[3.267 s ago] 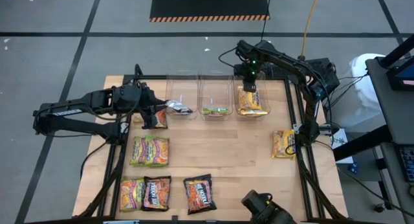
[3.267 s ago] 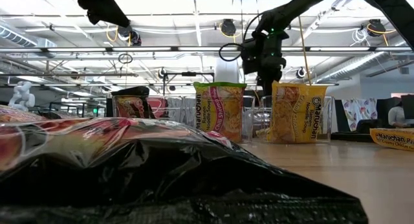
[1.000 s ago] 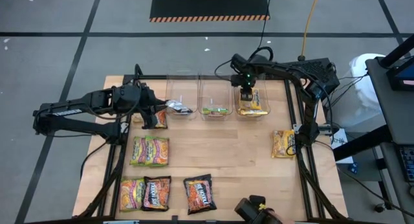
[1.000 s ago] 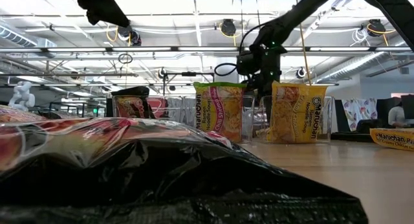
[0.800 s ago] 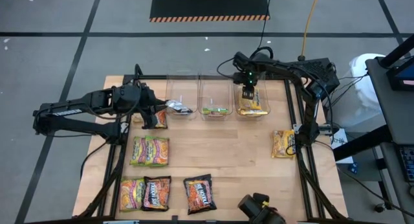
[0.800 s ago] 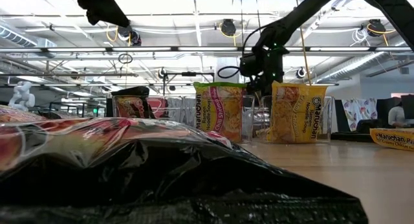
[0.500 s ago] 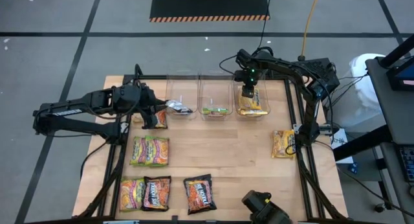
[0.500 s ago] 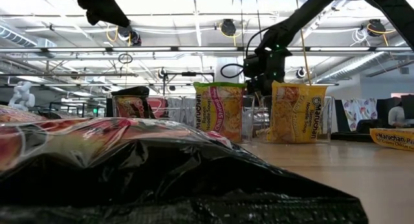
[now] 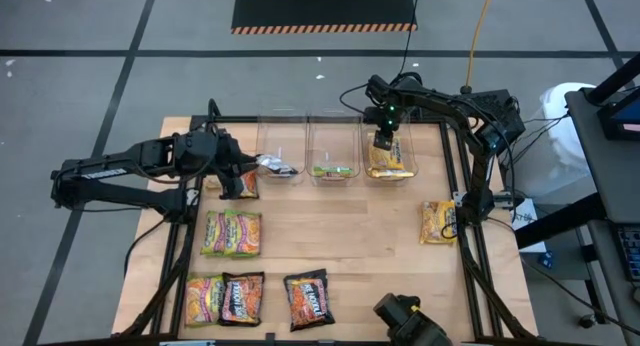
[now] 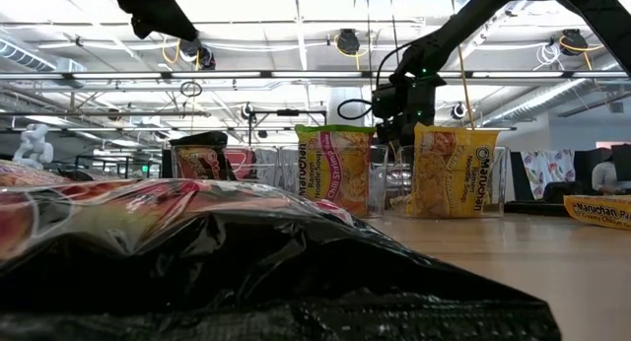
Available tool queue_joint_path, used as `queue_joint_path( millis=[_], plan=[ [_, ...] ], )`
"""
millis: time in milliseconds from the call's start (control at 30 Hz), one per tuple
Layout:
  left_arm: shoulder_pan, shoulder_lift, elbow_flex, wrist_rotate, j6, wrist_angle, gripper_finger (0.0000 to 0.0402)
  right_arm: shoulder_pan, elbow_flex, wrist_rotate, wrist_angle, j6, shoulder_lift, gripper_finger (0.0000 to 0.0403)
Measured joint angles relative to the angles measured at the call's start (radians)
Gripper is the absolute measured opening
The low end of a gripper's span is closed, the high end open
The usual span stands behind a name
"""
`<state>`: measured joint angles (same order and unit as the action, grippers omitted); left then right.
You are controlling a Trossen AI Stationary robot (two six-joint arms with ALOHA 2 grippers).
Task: Sort Maruchan noodles
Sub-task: Put the yellow noodle pack into the right transparent bin
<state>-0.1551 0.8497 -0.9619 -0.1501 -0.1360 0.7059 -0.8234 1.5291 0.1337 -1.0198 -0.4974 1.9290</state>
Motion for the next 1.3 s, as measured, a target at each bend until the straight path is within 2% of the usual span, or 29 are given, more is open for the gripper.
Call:
queue_joint_path(
  millis=[167, 367, 633, 800, 933, 1133, 1300],
  plan=[
    [0.0, 0.0, 0.0, 0.0, 0.0, 0.0, 0.0083, 0.003, -0.042, -0.001, 0.013, 0.014, 0.001, 0.0122],
    [0.0, 0.0, 0.0, 0.001, 0.0, 0.0, 0.0083, 0.017, -0.1, -0.054, 0.052, -0.036, -0.001, 0.0122],
    [0.0, 0.0, 0.0, 0.001, 0.0, 0.0, 0.0083, 0.016, -0.107, -0.049, 0.129, -0.041, -0.002, 0.0122],
    [0.0, 0.0, 0.0, 0.002, 0.0, 0.0, 0.0083, 0.016, -0.107, -0.006, 0.134, -0.047, 0.0, 0.0119],
    [0.0, 0.0, 0.0, 0.002, 0.0, 0.001, 0.0083, 0.018, -0.107, -0.002, 0.134, -0.047, 0.0, 0.009],
    [0.0, 0.0, 0.0, 0.002, 0.001, 0.001, 0.0083, 0.018, -0.107, 0.001, 0.131, -0.061, 0.0, 0.0012],
    [0.0, 0.0, 0.0, 0.002, 0.0, 0.001, 0.0083, 0.018, -0.107, 0.002, 0.122, -0.076, 0.0, 0.0003]
  ],
)
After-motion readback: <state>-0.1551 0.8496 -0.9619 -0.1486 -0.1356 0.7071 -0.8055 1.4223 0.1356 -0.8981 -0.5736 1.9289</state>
